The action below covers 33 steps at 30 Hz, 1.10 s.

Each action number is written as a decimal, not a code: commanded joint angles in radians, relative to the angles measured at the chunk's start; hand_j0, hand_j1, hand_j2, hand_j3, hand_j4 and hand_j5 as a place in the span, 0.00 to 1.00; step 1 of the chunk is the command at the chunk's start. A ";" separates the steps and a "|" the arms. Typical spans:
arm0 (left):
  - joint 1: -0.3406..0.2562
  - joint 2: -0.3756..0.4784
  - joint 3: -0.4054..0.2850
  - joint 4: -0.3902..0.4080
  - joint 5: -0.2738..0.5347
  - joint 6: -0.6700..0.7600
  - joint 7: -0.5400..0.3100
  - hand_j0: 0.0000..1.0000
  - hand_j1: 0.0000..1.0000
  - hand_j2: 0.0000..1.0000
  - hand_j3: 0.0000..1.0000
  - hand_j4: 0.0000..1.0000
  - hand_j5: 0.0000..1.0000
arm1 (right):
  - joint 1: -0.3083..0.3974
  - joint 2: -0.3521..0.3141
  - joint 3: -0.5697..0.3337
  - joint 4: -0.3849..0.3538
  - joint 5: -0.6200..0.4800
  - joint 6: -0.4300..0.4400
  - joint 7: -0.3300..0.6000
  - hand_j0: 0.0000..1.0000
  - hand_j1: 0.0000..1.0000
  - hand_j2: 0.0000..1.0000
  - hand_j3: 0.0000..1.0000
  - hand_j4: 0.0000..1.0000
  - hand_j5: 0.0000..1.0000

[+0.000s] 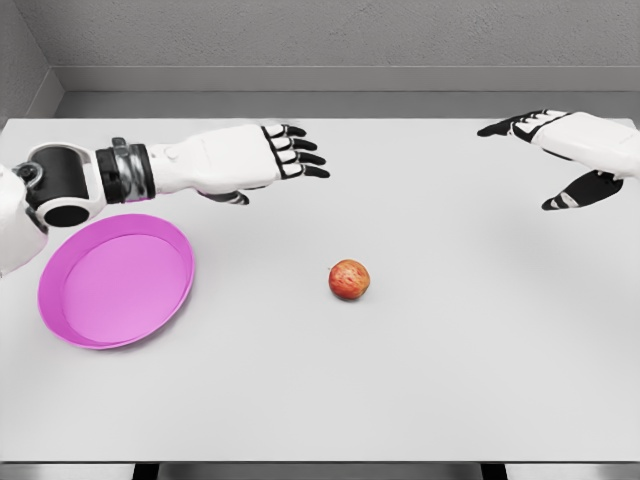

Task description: Put the apple on the plate with both arms

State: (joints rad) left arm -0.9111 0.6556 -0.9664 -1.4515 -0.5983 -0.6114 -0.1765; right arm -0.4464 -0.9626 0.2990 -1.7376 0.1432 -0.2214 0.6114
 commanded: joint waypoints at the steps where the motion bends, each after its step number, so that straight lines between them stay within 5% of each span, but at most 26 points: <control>1: -0.003 -0.042 -0.101 -0.007 0.048 0.001 -0.011 1.00 1.00 1.00 1.00 1.00 1.00 | -0.002 -0.001 -0.001 -0.002 -0.004 0.000 0.000 1.00 1.00 1.00 1.00 1.00 1.00; 3: -0.035 -0.057 -0.181 -0.006 0.058 0.001 -0.011 1.00 1.00 1.00 1.00 1.00 1.00 | -0.003 -0.001 -0.001 0.003 -0.004 0.002 0.000 1.00 1.00 1.00 1.00 1.00 1.00; 9: -0.087 -0.103 -0.276 -0.007 0.111 0.001 -0.093 1.00 1.00 1.00 1.00 1.00 1.00 | 0.012 -0.001 0.000 0.001 -0.004 0.002 0.000 1.00 1.00 1.00 1.00 1.00 1.00; 30: -0.124 -0.172 -0.296 0.017 0.035 0.001 -0.136 1.00 1.00 1.00 1.00 1.00 1.00 | 0.043 -0.007 0.000 0.004 -0.005 0.002 0.000 1.00 1.00 1.00 1.00 1.00 1.00; 33: -0.124 -0.172 -0.298 0.017 0.012 0.001 -0.136 0.94 0.94 0.94 0.94 0.94 0.94 | 0.044 -0.013 -0.001 0.003 -0.005 0.002 0.000 1.00 1.00 1.00 1.00 1.00 1.00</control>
State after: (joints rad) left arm -1.0339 0.4829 -1.2643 -1.4341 -0.5733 -0.6122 -0.3133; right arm -0.4019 -0.9718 0.2985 -1.7347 0.1412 -0.2205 0.6113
